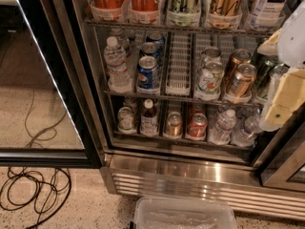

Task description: Pick coke can from bottom shelf of fridge

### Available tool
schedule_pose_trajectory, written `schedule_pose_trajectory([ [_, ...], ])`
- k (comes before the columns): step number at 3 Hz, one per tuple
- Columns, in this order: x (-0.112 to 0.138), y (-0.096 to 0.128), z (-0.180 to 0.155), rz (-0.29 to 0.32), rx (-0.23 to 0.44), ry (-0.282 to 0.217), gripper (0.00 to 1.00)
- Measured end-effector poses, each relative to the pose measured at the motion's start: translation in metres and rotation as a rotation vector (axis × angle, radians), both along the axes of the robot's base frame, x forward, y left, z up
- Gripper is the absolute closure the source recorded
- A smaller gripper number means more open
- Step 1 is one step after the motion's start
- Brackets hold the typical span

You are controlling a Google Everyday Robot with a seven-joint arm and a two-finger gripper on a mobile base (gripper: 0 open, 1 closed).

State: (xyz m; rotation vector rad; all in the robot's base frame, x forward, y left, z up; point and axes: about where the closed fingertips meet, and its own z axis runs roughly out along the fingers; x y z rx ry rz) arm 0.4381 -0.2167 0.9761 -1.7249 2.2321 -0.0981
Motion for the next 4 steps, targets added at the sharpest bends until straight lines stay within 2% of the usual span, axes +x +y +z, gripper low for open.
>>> schedule_pose_trajectory([
  [1,0.0,0.0,0.0,0.0,0.0,0.0,0.0],
  [2,0.004,0.008,-0.011,-0.028,0.048,-0.028,0.0],
  [3,0.005,0.032,-0.059,-0.114,0.178,-0.071,0.0],
  [4,0.005,0.032,-0.059,-0.114,0.178,-0.071,0.0],
])
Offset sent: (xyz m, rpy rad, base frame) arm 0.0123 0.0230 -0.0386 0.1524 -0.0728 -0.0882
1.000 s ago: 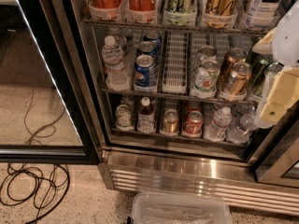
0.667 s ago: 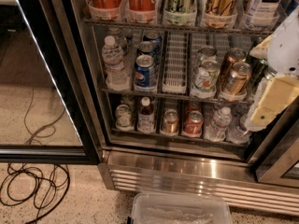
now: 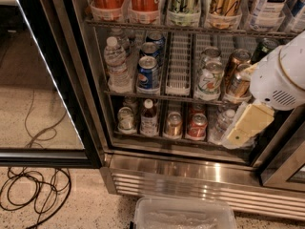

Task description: Pick coke can from bottom shelf of fridge

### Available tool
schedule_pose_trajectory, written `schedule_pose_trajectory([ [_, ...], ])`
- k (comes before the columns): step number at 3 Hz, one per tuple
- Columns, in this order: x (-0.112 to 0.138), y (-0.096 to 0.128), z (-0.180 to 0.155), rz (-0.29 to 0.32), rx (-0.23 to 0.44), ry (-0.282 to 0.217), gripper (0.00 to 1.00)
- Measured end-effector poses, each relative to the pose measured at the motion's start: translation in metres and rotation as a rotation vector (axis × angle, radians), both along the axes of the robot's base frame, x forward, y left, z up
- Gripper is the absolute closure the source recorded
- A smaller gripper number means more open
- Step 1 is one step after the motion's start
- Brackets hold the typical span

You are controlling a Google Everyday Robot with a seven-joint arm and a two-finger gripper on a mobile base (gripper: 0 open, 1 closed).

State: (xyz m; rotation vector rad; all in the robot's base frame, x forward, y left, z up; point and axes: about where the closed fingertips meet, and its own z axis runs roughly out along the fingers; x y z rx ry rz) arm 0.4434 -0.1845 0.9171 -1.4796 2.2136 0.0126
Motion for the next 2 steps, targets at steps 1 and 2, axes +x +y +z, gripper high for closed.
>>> schedule_pose_trajectory([
  [1,0.003,0.01,-0.019,-0.022,0.045,-0.001,0.0],
  [2,-0.003,0.024,-0.068,-0.091,0.167,0.02,0.0],
])
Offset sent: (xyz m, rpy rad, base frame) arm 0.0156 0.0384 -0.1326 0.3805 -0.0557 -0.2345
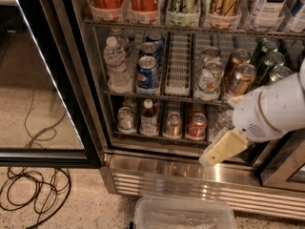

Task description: Pick coke can from bottom shelf of fridge

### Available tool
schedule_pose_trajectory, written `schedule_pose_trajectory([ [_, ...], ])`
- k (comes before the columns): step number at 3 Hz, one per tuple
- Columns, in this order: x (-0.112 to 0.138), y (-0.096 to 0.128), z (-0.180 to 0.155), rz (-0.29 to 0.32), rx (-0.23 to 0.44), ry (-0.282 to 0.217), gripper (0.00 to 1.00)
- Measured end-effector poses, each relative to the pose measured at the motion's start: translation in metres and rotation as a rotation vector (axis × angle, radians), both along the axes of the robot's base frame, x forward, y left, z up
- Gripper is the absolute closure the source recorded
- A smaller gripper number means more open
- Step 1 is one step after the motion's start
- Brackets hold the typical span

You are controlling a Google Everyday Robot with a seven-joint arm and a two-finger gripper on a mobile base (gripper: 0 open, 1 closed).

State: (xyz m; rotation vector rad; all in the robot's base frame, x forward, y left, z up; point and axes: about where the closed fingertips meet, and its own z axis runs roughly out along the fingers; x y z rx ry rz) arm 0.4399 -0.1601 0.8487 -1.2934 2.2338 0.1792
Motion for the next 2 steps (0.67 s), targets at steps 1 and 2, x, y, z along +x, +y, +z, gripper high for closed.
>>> schedule_pose_trajectory([
  [1,-0.01,0.02,-0.054,-0.062,0.137,0.017,0.0],
  [2,0.001,0.045,-0.084,-0.108,0.229,-0.022,0.0],
])
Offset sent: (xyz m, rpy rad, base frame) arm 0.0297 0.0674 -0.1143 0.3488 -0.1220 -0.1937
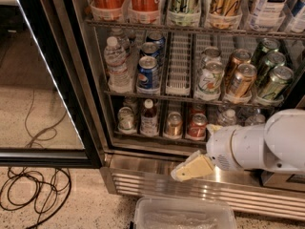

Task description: Pick coke can from bottom shelf of fridge

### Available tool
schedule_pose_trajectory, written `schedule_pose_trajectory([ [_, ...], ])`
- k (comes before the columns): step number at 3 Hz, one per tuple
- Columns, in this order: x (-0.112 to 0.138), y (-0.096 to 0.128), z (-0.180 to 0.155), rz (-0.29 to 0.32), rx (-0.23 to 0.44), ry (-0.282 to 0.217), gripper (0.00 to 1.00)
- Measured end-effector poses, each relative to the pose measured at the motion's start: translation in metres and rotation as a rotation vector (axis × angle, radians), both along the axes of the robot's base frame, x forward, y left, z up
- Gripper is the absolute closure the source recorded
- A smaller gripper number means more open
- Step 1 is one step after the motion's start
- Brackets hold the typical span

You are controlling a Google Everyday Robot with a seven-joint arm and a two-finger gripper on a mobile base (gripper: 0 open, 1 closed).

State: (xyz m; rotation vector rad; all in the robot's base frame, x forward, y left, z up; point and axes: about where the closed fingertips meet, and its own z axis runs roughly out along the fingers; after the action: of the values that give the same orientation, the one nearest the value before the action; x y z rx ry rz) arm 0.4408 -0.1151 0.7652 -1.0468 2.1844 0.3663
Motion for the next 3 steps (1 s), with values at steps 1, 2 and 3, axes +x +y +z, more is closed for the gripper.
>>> schedule_pose_trajectory([
  [1,0.016,-0.002,0.009,-0.04,0.002,-0.061,0.0],
  [2,0.016,-0.002,0.009,-0.039,0.002,-0.061,0.0],
  [3,0.021,0.002,-0.005,-0.079,0.059,-0.087,0.0],
])
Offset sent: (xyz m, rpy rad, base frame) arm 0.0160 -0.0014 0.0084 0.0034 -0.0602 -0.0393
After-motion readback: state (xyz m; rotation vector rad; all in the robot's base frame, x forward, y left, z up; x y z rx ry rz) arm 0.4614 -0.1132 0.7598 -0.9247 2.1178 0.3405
